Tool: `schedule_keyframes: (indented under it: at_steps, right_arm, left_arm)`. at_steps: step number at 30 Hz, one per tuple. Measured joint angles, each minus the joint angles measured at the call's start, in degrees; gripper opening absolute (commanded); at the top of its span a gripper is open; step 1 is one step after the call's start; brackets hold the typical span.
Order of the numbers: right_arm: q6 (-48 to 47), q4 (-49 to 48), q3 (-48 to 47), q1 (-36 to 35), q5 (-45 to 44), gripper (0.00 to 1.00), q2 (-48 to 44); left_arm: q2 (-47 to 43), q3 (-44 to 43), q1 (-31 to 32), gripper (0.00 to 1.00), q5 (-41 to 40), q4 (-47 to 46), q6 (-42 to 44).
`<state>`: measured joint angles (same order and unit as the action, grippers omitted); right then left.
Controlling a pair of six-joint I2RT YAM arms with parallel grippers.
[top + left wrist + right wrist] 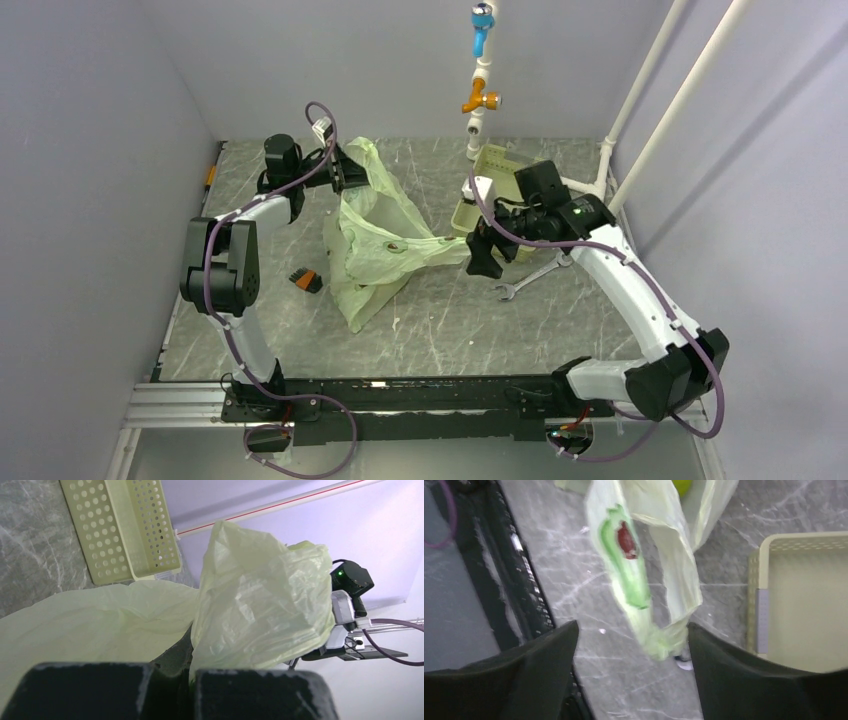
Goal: Place the fake fruits into the plastic bag and tie a complex knot
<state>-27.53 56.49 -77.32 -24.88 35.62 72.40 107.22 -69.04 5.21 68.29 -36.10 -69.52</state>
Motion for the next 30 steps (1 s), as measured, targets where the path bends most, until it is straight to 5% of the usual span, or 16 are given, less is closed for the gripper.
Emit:
schedule_keyframes:
  at_steps: [4,11,17,19,21,25,30]
  right_arm:
    - [1.1,-4.5,4.2,-0.6,-4.7,0.01,0.9]
    - [8.7,-14.2,-2.5,-0.7,-9.6,0.0,1.4]
    - [12.4,-19.1,-12.5,-0.5,-8.7,0.0,-0.5]
    - [12.5,-20.0,-13.2,-0.4,-7.2,0.0,-2.2]
    - [11.6,-20.2,-12.7,-0.4,-5.4,0.0,-3.7]
    - [7.0,-20.5,-6.6,-0.3,-1.9,0.0,-6.1]
    - [1.5,-19.3,-2.6,-0.3,1.9,0.0,-5.2]
  left_arm:
    - [0.0,0.0,0.0,0.0,0.6,2.5,2.8]
    - [-3.3,-1.2,-1.1,0.06,1.1,17.1,15.9]
    - [-14.4,-8.3,-4.1,0.16,0.8,41.2,39.5]
    - [-19.7,-9.6,-4.9,0.28,0.6,49.6,50.4]
    - [-26.2,-9.3,-5.1,0.66,0.7,58.7,62.5]
    - [-35.1,-3.6,-6.2,0.99,1.9,73.0,80.1]
    - [-39.0,4.9,-12.4,0.99,2.3,81.1,85.9]
